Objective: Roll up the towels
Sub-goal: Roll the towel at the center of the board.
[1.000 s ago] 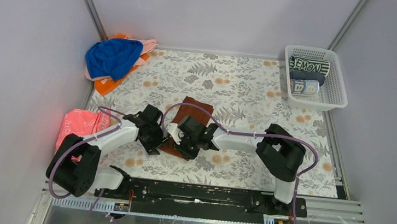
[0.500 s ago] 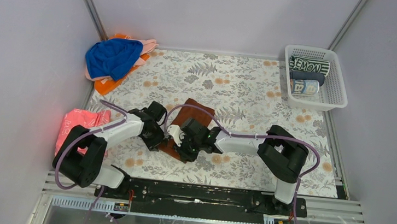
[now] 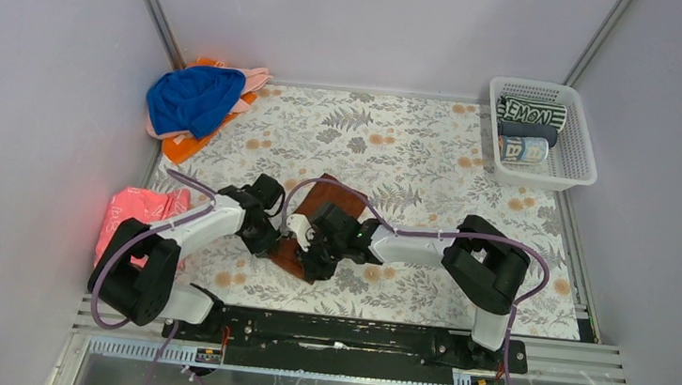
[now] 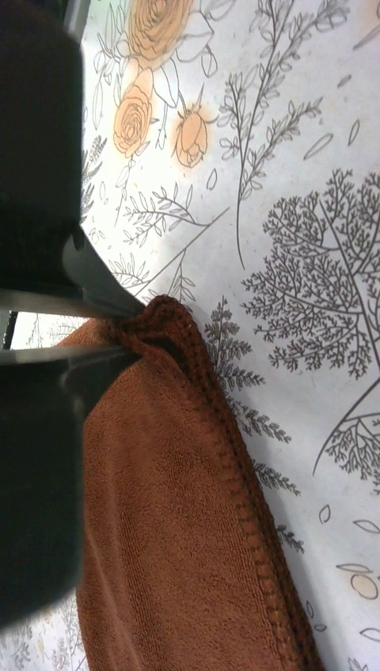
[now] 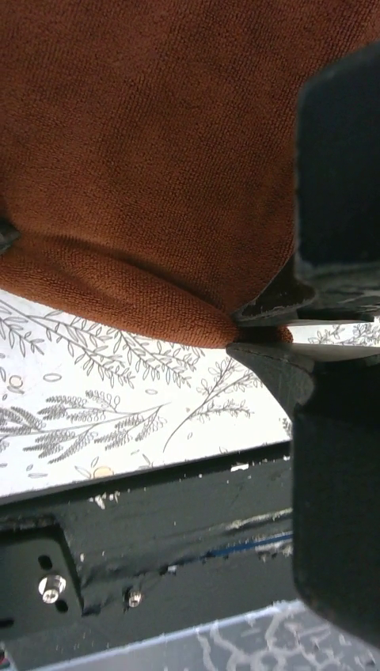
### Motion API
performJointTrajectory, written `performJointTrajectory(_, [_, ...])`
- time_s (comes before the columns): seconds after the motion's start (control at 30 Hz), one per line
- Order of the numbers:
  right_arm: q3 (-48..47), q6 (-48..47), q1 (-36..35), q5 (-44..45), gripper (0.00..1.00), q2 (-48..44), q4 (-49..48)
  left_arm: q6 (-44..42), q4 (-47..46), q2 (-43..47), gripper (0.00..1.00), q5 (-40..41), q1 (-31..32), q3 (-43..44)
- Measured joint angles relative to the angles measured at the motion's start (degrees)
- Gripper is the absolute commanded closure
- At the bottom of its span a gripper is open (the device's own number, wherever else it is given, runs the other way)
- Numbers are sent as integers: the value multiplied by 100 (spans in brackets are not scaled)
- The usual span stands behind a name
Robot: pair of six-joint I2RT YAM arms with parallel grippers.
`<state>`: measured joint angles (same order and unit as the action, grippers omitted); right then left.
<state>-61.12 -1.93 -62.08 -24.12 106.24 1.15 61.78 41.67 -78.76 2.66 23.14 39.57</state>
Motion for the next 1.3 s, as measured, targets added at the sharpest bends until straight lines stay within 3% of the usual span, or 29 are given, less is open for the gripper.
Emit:
performJointTrajectory(0.1, [-7, 162, 68, -269, 88, 0, -17, -107, 166, 55, 50, 101, -7, 37])
performJointTrajectory(0.33, [-7, 876, 625, -1421, 89, 186, -85, -267, 490, 651, 28, 503, -184, 116])
performJointTrajectory(0.57, [249, 1930, 1202, -2441, 89, 435, -863, -352, 590, 1226, 22, 490, -236, 103])
performJointTrajectory(0.83, [455, 2870, 1486, -2870, 89, 896, -1484, -398, 713, 1665, 20, 223, -247, -223])
performJointTrajectory(1.23, [463, 3252, 1598, -3014, 89, 1019, -1582, -468, 1484, 2225, 15, 74, -262, -181])
performJointTrajectory(1.3, [461, 3263, 1598, -3014, 89, 1021, -1580, -470, 1606, 2321, 10, 57, -262, -144])
